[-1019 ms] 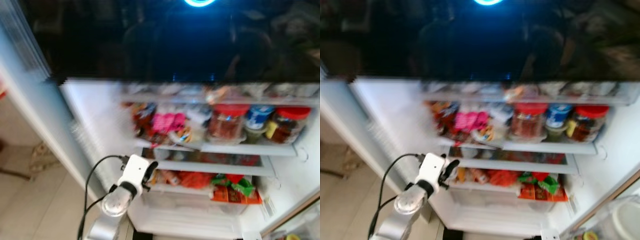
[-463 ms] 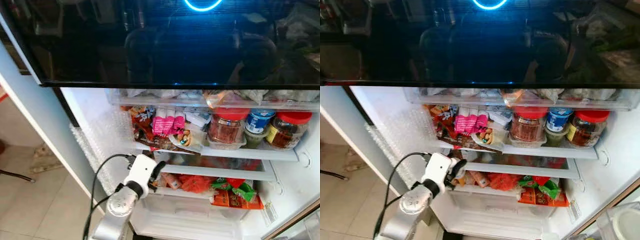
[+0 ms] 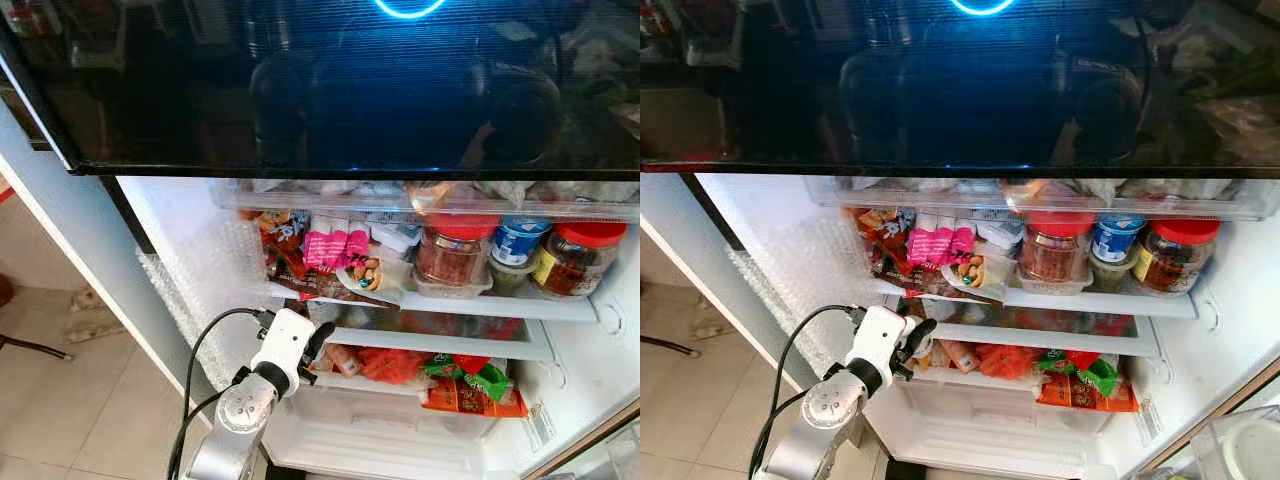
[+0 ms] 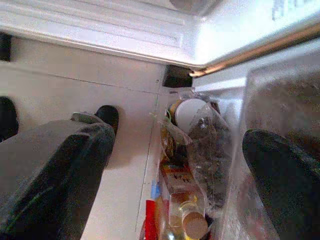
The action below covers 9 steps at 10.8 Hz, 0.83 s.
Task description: Restocking fridge
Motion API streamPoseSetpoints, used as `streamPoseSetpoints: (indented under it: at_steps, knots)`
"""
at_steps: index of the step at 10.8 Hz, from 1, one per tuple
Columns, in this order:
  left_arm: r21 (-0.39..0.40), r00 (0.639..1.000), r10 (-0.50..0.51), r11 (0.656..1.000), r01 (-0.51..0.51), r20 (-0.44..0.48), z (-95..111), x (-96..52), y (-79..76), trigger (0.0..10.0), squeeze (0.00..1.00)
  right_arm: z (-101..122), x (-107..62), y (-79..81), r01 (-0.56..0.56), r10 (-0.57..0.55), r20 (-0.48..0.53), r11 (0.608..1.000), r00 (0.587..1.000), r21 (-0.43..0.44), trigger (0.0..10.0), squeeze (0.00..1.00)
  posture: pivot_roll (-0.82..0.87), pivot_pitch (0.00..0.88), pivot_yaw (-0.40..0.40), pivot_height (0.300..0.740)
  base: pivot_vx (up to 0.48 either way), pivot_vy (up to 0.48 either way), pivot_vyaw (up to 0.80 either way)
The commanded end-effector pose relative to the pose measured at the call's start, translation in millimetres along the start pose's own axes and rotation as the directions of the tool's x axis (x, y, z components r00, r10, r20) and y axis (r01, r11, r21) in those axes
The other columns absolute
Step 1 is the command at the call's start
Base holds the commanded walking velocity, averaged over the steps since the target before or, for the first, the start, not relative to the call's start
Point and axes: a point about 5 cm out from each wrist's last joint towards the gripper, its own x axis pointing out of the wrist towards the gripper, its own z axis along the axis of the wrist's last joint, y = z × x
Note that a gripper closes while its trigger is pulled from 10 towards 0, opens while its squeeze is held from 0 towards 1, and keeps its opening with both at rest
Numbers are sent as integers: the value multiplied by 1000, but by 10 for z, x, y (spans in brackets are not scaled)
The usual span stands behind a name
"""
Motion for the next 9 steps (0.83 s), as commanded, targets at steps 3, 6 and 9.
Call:
streamPoseSetpoints:
  at_steps: [3,6,9]
  knots:
    - [36,1000,-24,999,24,-2,-4,21,-33,10000,0,5,-5,111,-60,62,11,987,998,-149,10000,0,38,0,35,740,0,0,0]
    - [41,1000,-28,999,29,-4,-6,19,-34,10000,0,3,-8,138,-71,74,14,984,997,-161,10000,0,35,0,37,720,0,0,0]
    - [52,999,-38,998,38,-4,-8,21,-55,10000,0,2,-8,142,-76,79,15,984,997,-161,10000,0,34,0,37,691,0,0,0]
